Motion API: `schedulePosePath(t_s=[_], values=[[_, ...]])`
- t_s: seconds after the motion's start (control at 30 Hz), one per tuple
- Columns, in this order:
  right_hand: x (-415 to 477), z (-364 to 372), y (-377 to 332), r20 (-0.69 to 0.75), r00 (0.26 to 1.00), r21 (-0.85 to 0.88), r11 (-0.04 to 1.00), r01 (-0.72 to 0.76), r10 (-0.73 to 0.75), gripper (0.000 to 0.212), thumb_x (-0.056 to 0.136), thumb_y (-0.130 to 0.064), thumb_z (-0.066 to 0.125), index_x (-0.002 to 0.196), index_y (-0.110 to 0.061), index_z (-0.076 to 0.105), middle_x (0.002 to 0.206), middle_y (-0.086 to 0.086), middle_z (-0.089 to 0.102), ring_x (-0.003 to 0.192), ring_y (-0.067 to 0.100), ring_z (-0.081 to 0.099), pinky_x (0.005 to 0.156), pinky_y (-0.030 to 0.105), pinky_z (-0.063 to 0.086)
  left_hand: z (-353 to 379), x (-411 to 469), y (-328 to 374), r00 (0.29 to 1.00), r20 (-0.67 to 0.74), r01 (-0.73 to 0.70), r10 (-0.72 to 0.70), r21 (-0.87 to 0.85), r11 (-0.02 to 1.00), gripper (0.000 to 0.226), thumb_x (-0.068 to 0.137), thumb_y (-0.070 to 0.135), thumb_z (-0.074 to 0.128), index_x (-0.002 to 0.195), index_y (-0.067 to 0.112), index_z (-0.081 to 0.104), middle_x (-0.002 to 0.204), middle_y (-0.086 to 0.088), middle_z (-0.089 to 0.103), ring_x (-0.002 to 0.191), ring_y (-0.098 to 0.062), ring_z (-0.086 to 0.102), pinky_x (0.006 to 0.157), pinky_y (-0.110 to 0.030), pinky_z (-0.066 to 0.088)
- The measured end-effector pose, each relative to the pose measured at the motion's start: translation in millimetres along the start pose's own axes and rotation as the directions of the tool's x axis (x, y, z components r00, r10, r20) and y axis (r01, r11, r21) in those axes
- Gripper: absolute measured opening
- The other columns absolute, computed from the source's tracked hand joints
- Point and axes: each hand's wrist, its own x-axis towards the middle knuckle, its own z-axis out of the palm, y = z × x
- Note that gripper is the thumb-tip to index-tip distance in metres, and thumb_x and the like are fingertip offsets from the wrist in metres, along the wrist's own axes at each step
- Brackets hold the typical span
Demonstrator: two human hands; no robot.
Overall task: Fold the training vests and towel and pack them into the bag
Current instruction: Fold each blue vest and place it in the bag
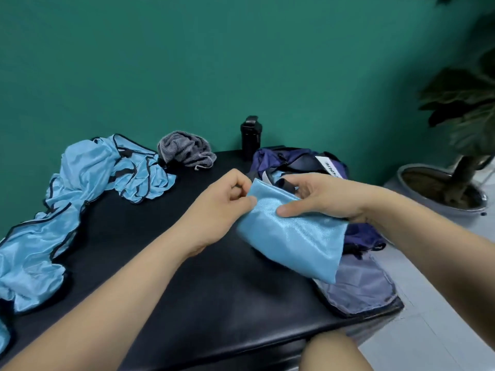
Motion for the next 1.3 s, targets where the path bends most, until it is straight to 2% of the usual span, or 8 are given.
schedulePosePath(t_s=[0.17, 0.33, 0.53, 0.63, 0.8, 1.07, 1.2, 1.3], values=[[-5, -78, -1, -0.211, 0.977, -0.577, 0.809, -0.113, -0.014, 0.040, 0.087, -0.054, 0.083, 0.097, -0.023, 0.060, 0.075, -0.005, 0.061, 0.065, 0.013, 0.054, 0.064, 0.039, 0.047, 38, 60, -4, 0.991, -0.131, 0.006, 0.014, 0.155, 0.988, 0.022, 0.096, 0.022, 0.067, 0.109, 0.034, 0.055, 0.101, 0.015, 0.077, 0.092, -0.010, 0.074, 0.088, -0.034, 0.053], [21, -126, 6, -0.252, 0.966, -0.742, 0.630, -0.227, 0.050, 0.029, 0.089, -0.045, 0.082, 0.099, -0.028, 0.060, 0.091, -0.009, 0.065, 0.080, 0.016, 0.060, 0.067, 0.035, 0.044, 71, 98, -23, 1.000, 0.022, -0.029, 0.021, 0.492, 0.870, 0.031, 0.093, 0.021, 0.061, 0.120, 0.035, 0.058, 0.075, 0.011, 0.075, 0.072, -0.004, 0.065, 0.081, -0.034, 0.055], [64, -130, 19, -0.206, 0.954, -0.789, 0.539, -0.293, 0.218, 0.029, 0.089, -0.043, 0.081, 0.104, -0.035, 0.057, 0.105, -0.010, 0.062, 0.096, 0.020, 0.063, 0.086, 0.043, 0.057, 91, 112, -46, 0.976, 0.203, -0.099, -0.079, 0.738, 0.668, 0.034, 0.095, 0.029, 0.058, 0.128, 0.036, 0.063, 0.083, 0.012, 0.066, 0.096, -0.018, 0.068, 0.087, -0.040, 0.057], [80, -127, 23, -0.149, 0.934, -0.804, 0.510, -0.305, 0.324, 0.057, 0.090, -0.047, 0.081, 0.140, -0.032, 0.056, 0.125, -0.011, 0.058, 0.112, 0.023, 0.061, 0.100, 0.046, 0.054, 89, 112, -57, 0.983, 0.181, -0.131, -0.014, 0.765, 0.630, 0.012, 0.099, 0.029, 0.058, 0.108, 0.034, 0.065, 0.086, 0.009, 0.070, 0.093, -0.020, 0.065, 0.082, -0.040, 0.055], [103, -124, 30, 0.000, 0.872, -0.673, 0.645, -0.362, 0.489, 0.061, 0.093, -0.035, 0.083, 0.148, -0.033, 0.056, 0.144, -0.004, 0.062, 0.122, 0.023, 0.066, 0.105, 0.048, 0.057, 81, 104, -61, 0.980, 0.184, -0.183, 0.073, 0.702, 0.689, 0.004, 0.099, 0.029, 0.061, 0.100, 0.033, 0.061, 0.081, 0.012, 0.066, 0.079, -0.007, 0.058, 0.078, -0.039, 0.053], [134, -104, 59, 0.343, 0.680, -0.521, 0.734, -0.436, 0.648, 0.047, 0.101, -0.005, 0.070, 0.144, -0.020, 0.059, 0.131, 0.009, 0.073, 0.120, 0.028, 0.071, 0.103, 0.048, 0.057, 72, 85, -53, 0.980, 0.163, -0.190, 0.111, 0.636, 0.748, 0.007, 0.098, 0.029, 0.066, 0.099, 0.035, 0.062, 0.082, 0.013, 0.066, 0.081, -0.006, 0.062, 0.074, -0.033, 0.054], [137, -99, 71, 0.231, 0.682, -0.606, 0.651, -0.457, 0.694, 0.062, 0.101, -0.009, 0.070, 0.157, -0.027, 0.048, 0.150, 0.005, 0.061, 0.135, 0.030, 0.060, 0.115, 0.052, 0.048, 73, 83, -52, 0.978, 0.157, -0.205, 0.135, 0.639, 0.741, 0.007, 0.098, 0.030, 0.066, 0.097, 0.034, 0.061, 0.081, 0.011, 0.066, 0.083, -0.007, 0.060, 0.074, -0.034, 0.054], [133, -92, 73, 0.022, 0.774, -0.827, 0.446, -0.342, 0.633, 0.081, 0.100, -0.032, 0.074, 0.167, -0.035, 0.029, 0.168, -0.003, 0.036, 0.152, 0.027, 0.038, 0.123, 0.044, 0.034, 77, 88, -52, 0.979, 0.150, -0.203, 0.138, 0.672, 0.712, 0.008, 0.100, 0.038, 0.064, 0.095, 0.035, 0.059, 0.081, 0.010, 0.061, 0.080, -0.006, 0.057, 0.074, -0.036, 0.053]])
